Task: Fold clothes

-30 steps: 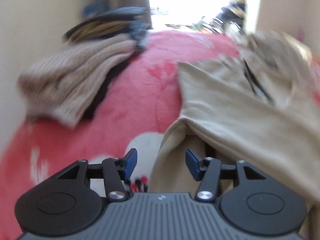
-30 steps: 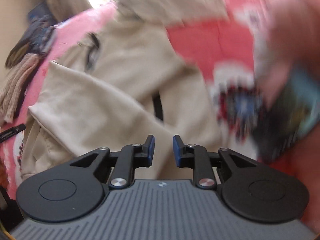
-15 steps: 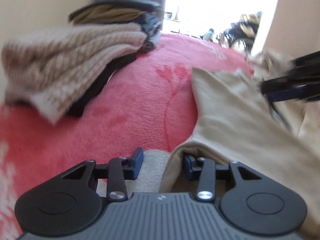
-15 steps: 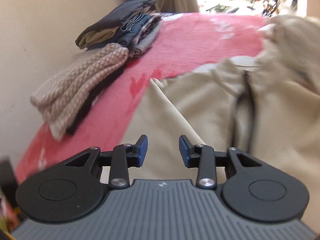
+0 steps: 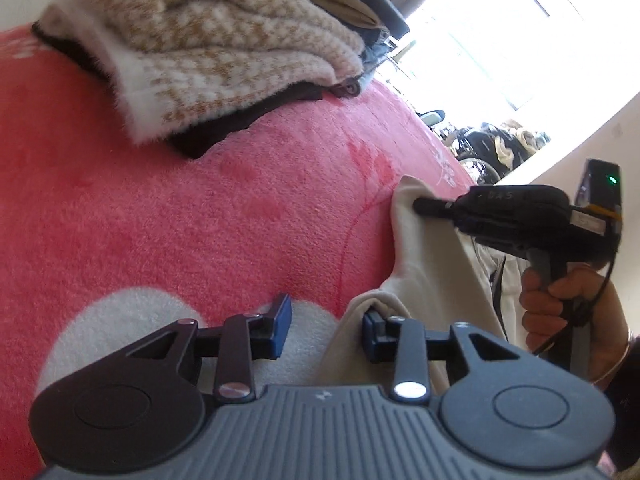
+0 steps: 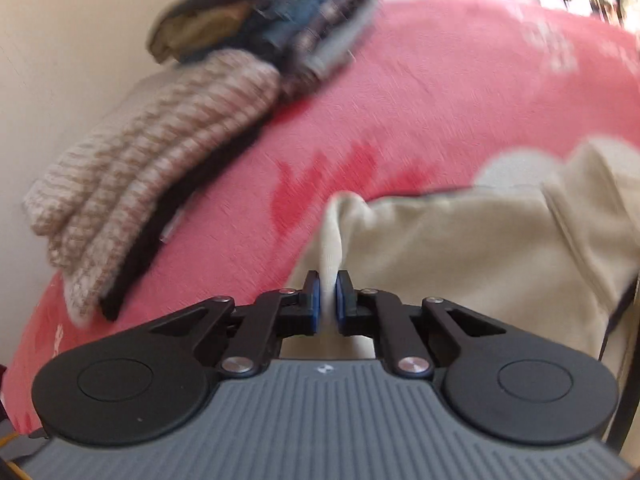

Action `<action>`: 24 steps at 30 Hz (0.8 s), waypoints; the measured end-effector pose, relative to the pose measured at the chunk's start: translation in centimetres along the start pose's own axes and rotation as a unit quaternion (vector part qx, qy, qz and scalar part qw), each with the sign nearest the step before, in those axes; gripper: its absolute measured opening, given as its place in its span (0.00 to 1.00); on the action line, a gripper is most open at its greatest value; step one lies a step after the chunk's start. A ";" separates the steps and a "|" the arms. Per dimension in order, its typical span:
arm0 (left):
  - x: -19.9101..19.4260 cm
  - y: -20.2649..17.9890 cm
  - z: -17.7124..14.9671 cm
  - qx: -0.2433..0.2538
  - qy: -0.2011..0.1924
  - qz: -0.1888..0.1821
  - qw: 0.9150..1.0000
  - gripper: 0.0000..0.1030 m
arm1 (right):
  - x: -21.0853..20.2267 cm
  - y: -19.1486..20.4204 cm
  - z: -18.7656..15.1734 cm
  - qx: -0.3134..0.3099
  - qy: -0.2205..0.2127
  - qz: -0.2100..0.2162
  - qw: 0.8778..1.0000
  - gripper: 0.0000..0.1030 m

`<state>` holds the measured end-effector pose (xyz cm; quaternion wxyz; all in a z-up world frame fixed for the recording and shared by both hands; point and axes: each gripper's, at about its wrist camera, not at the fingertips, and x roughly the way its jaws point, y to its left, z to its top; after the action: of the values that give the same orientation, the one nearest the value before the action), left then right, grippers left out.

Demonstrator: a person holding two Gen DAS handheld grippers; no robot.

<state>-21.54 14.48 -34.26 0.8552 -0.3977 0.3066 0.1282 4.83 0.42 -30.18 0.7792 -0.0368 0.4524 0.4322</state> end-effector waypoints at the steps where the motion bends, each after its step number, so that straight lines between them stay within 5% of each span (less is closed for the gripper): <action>1: -0.1 0.0 -0.1 -0.003 -0.002 0.002 1.000 0.32 | -0.2 0.2 0.1 -0.003 -0.013 0.008 1.000 0.06; 7: -0.4 0.5 -0.1 -0.011 -0.003 0.002 1.000 0.30 | 1.1 -1.2 0.5 0.034 -0.076 0.043 0.996 0.05; 11: -0.8 1.0 0.1 -0.023 0.005 -0.012 1.000 0.31 | 3.3 -3.4 1.0 0.093 -0.049 0.041 0.994 0.04; 13: -1.6 0.5 0.4 0.004 0.001 -0.015 1.000 0.33 | 1.6 -3.2 1.3 0.095 -0.073 0.043 0.992 0.07; 18: -4.3 -3.8 -0.1 0.148 -0.061 -0.027 0.987 0.34 | -6.1 -1.3 1.4 0.025 -0.135 0.034 0.990 0.08; 24: -4.7 -4.1 0.7 0.135 -0.068 -0.030 0.988 0.35 | -10.4 0.1 0.1 -0.050 -0.136 0.001 0.989 0.08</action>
<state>-23.03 12.50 -28.50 0.9234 -0.2779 0.2502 0.0868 2.51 -6.12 -22.43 0.8303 -0.0164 0.3201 0.4559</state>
